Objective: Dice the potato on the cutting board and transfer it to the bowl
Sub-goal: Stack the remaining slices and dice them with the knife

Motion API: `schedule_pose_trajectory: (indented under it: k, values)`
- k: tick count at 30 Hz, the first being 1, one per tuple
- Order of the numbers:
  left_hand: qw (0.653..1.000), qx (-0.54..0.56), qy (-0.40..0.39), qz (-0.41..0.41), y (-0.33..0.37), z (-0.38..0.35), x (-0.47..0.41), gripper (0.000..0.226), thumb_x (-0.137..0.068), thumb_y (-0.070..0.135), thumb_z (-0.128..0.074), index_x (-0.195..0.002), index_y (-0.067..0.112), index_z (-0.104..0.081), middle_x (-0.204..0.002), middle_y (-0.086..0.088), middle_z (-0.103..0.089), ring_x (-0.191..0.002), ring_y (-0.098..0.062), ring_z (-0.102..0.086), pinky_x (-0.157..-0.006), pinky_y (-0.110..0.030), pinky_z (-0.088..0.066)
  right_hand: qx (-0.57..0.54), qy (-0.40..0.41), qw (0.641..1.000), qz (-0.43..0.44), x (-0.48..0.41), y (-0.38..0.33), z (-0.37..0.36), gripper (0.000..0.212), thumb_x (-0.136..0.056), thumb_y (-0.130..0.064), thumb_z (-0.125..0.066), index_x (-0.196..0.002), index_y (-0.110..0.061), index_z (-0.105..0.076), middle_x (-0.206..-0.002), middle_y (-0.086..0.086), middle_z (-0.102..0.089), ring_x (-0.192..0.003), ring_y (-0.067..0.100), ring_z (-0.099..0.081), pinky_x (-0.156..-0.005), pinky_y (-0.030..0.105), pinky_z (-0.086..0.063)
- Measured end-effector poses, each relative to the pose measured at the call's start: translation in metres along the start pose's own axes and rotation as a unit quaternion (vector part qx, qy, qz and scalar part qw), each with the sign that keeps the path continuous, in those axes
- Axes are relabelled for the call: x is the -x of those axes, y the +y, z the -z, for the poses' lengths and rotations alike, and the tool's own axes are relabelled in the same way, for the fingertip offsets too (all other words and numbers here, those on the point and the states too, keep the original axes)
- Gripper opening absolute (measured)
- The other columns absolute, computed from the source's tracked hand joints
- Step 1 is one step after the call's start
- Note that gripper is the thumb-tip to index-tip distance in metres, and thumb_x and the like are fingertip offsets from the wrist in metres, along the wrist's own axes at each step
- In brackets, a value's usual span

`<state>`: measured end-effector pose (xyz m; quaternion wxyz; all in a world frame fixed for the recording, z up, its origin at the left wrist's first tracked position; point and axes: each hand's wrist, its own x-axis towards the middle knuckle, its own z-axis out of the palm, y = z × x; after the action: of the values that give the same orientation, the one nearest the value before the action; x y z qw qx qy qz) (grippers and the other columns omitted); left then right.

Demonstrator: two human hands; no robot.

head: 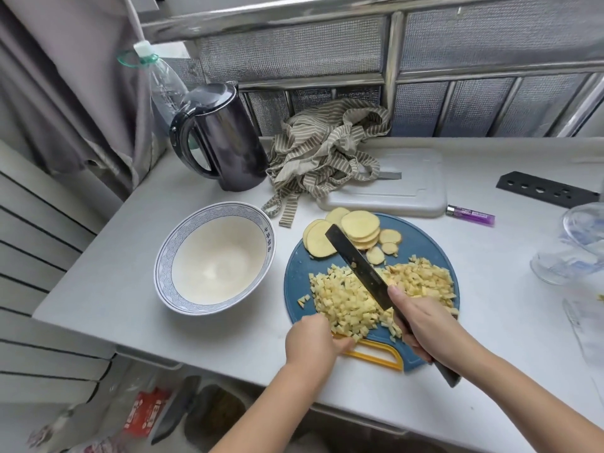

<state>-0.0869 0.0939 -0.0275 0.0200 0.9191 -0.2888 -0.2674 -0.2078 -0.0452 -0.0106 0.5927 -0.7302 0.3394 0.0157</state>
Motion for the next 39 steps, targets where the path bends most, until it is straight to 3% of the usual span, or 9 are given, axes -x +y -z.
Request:
schedule_pose_trajectory:
  k: [7, 12, 15, 20, 26, 30, 39]
  values:
    - [1.0, 0.021, 0.008, -0.003, 0.016, -0.008, 0.006, 0.027, -0.089, 0.036, -0.065, -0.082, 0.012, -0.054, -0.085, -0.005, -0.056, -0.078, -0.024, -0.053, -0.068, -0.028, -0.043, -0.035, -0.009, 0.999, -0.016, 0.006, 0.004, 0.004, 0.058, -0.095, -0.056, -0.036, -0.059, -0.011, -0.04, -0.049, 0.005, -0.033, -0.037, 0.016, -0.029, -0.038, 0.024, -0.027]
    - [1.0, -0.006, -0.002, -0.004, 0.024, -0.007, 0.003, 0.016, -0.094, 0.018, -0.059, -0.103, 0.006, -0.064, -0.106, -0.01, -0.065, -0.095, -0.027, -0.063, -0.068, -0.029, -0.043, -0.023, -0.001, 1.0, -0.013, 0.006, 0.003, 0.003, 0.058, -0.095, -0.055, -0.035, -0.058, -0.011, -0.041, -0.048, 0.006, -0.035, -0.036, 0.017, -0.031, -0.038, 0.023, -0.029]
    - [1.0, 0.001, -0.002, -0.002, 0.026, -0.007, 0.002, 0.002, -0.092, 0.011, -0.058, -0.091, 0.011, -0.06, -0.092, -0.009, -0.059, -0.081, -0.025, -0.057, -0.067, -0.029, -0.044, -0.032, -0.005, 0.999, -0.015, 0.008, 0.003, 0.004, 0.058, -0.095, -0.056, -0.036, -0.059, -0.01, -0.042, -0.05, 0.007, -0.035, -0.037, 0.018, -0.03, -0.038, 0.024, -0.028]
    - [0.996, 0.081, 0.043, 0.021, 0.021, -0.015, 0.008, 0.012, -0.091, 0.02, -0.063, -0.089, 0.009, -0.061, -0.094, -0.011, -0.063, -0.082, -0.026, -0.056, -0.066, -0.028, -0.041, -0.035, 0.011, 0.999, -0.027, 0.013, 0.009, 0.006, 0.059, -0.094, -0.057, -0.035, -0.057, -0.012, -0.042, -0.048, 0.006, -0.036, -0.037, 0.019, -0.031, -0.038, 0.023, -0.03]
    - [0.965, 0.225, 0.085, 0.1, 0.024, -0.034, 0.018, 0.02, -0.089, 0.016, -0.06, -0.072, 0.01, -0.052, -0.074, -0.002, -0.056, -0.067, -0.019, -0.052, -0.049, -0.023, -0.034, -0.073, 0.015, 0.996, -0.05, 0.014, 0.01, 0.004, 0.058, -0.094, -0.057, -0.037, -0.062, -0.009, -0.042, -0.051, 0.007, -0.035, -0.039, 0.019, -0.03, -0.039, 0.023, -0.029]
    - [0.956, 0.26, 0.087, 0.106, 0.026, -0.035, 0.02, 0.035, -0.087, 0.015, -0.063, -0.059, 0.016, -0.041, -0.061, 0.004, -0.044, -0.056, -0.012, -0.043, -0.04, -0.017, -0.024, -0.093, 0.01, 0.994, -0.061, 0.013, 0.008, 0.004, 0.058, -0.094, -0.058, -0.037, -0.066, -0.008, -0.043, -0.052, 0.007, -0.036, -0.04, 0.019, -0.032, -0.04, 0.024, -0.03]
    - [0.951, 0.286, 0.07, 0.1, 0.022, -0.031, 0.019, 0.038, -0.08, 0.016, -0.068, -0.054, 0.016, -0.04, -0.056, 0.004, -0.042, -0.051, -0.012, -0.039, -0.04, -0.02, -0.025, -0.092, 0.0, 0.993, -0.068, 0.014, 0.012, 0.007, 0.059, -0.091, -0.062, -0.037, -0.067, -0.009, -0.043, -0.051, 0.006, -0.037, -0.04, 0.019, -0.031, -0.041, 0.024, -0.03]
